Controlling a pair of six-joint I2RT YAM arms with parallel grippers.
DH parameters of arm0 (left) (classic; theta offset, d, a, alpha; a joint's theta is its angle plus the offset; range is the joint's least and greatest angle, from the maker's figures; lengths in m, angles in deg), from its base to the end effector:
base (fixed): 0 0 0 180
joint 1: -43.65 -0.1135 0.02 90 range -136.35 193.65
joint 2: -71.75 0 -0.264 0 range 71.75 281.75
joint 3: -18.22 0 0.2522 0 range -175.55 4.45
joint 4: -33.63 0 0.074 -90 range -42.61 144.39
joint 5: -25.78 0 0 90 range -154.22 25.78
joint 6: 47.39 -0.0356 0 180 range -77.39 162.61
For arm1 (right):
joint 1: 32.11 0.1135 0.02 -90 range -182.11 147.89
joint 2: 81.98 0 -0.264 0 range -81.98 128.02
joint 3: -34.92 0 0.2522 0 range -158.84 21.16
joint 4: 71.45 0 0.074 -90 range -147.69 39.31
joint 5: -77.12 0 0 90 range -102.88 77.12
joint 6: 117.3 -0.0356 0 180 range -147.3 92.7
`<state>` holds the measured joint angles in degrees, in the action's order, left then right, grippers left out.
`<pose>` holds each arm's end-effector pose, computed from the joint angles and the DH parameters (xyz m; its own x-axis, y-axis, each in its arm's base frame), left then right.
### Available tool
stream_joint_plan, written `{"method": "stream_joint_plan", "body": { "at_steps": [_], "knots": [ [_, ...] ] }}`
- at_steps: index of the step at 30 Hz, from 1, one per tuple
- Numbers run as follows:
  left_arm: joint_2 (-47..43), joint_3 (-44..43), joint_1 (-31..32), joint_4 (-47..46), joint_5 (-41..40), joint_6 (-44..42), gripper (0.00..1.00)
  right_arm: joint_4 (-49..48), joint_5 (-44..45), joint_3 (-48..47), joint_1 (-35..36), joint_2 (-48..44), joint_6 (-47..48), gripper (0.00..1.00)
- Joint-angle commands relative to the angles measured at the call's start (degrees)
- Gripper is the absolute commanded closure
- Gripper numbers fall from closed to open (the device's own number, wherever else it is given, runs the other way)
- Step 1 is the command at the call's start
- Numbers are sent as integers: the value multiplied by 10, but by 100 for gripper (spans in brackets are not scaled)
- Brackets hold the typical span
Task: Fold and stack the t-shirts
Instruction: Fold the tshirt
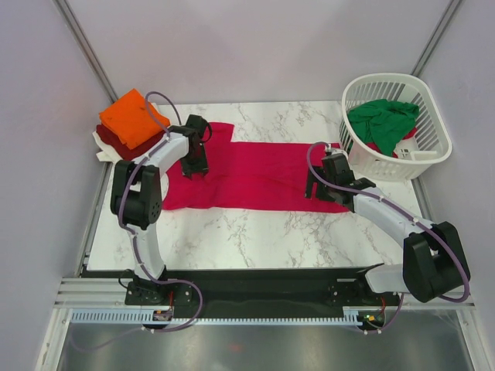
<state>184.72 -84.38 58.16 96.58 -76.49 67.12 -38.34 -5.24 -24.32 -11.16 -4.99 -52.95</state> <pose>0.3914 -0.0935 0.2070 -0.9209 -0.1804 -0.3456 -0.2157 0.9742 0.0662 0.2536 0.0920 0.2091 -0.7724 0.1637 -0.6137 0.0647 0.9815 0.1803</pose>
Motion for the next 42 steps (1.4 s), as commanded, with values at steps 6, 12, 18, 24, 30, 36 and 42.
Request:
{"method": "stream_joint_plan", "body": {
  "at_steps": [6,12,18,24,30,36,42],
  "knots": [
    [-3,35,31,-96,85,58,44,0,12,-15,7,-7,6,11],
    [13,31,35,-104,70,63,45,0,12,-12,10,-8,7,11],
    [13,35,35,-104,55,59,46,0,14,-10,10,-7,7,11],
    [-4,40,35,-104,55,59,46,-1,14,-9,13,-3,8,11],
    [-13,38,34,-104,55,59,46,-2,16,-9,16,4,8,11],
    [-20,44,34,-104,55,59,46,-2,19,-8,20,7,9,11],
    [-21,46,33,-104,55,59,46,-2,21,-6,25,14,9,11]
  ]
}}
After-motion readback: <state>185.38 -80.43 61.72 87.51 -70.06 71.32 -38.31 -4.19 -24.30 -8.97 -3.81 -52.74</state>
